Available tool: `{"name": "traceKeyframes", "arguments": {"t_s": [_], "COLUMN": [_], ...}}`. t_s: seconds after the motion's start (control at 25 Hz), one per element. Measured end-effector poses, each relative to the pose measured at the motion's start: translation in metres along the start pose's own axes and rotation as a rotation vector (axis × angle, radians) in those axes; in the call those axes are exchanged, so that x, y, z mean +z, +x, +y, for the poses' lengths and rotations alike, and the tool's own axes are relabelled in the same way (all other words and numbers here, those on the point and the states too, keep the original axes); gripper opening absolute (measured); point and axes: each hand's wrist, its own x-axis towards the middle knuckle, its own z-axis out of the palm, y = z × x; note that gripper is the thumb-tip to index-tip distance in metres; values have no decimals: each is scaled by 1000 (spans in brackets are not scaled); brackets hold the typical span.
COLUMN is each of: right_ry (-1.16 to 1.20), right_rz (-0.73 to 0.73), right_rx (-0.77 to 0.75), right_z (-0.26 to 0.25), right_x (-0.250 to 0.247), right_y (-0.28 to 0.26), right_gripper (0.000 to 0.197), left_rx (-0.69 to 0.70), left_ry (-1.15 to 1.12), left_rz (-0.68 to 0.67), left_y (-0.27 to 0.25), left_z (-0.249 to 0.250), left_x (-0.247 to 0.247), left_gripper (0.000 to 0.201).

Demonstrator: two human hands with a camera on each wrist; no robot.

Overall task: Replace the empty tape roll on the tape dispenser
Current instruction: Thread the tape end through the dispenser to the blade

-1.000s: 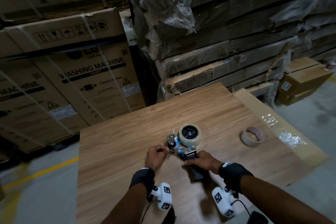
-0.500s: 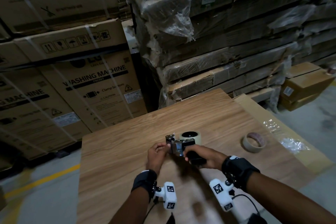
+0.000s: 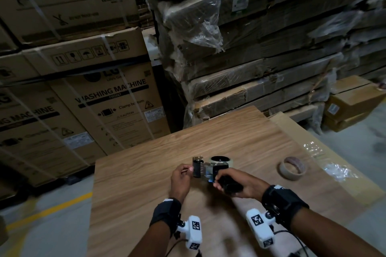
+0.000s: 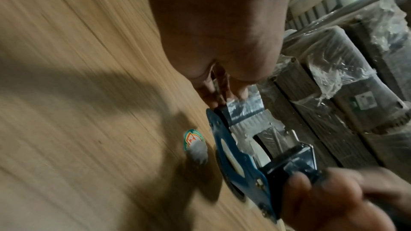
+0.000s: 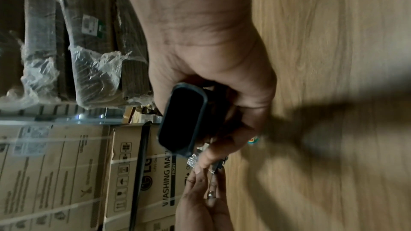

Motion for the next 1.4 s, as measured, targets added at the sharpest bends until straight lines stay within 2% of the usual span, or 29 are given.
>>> {"name": "traceKeyframes", "arguments": {"t_s": [0.08,0.2,0.32,0.52,0.6,0.76,0.92,1.08,1.24,1.4], "right_ry": [87,69,62,58,52,86,41,-8,13,24], "right_rz": [-3,-5,0,-1,8,27,52,52,34,29], "right_rx": [-11,-16,10,26,29,22,0,0,17,-7], "right_z": [-4,-10,-12,-12,-11,-9,-12,-17,-19,-13], "right_x": [3,0,-6,-10,-11,-5,-1,-7,-18,-21], "right_y": [-4,-7,-12,-22,-22,-16,-17,-25,-29,-24], "right_gripper": [10,13,18,22,21,20,22,23,15,6], "left_rx": [56,75,16,-101,-55,119,167,49,-115,-160], "left_ry": [60,80,79,-72,-56,50,56,-27,-221,-225], "left_rz": [50,70,40,-58,-49,94,118,51,-102,-140], "left_y": [-3,-3,5,7,5,-8,-10,0,14,11], "left_z": [7,13,12,21,24,32,29,31,26,23], "left_x": [4,8,6,3,3,16,21,16,8,4], "left_gripper": [8,7,8,25,22,8,8,13,22,20]}}
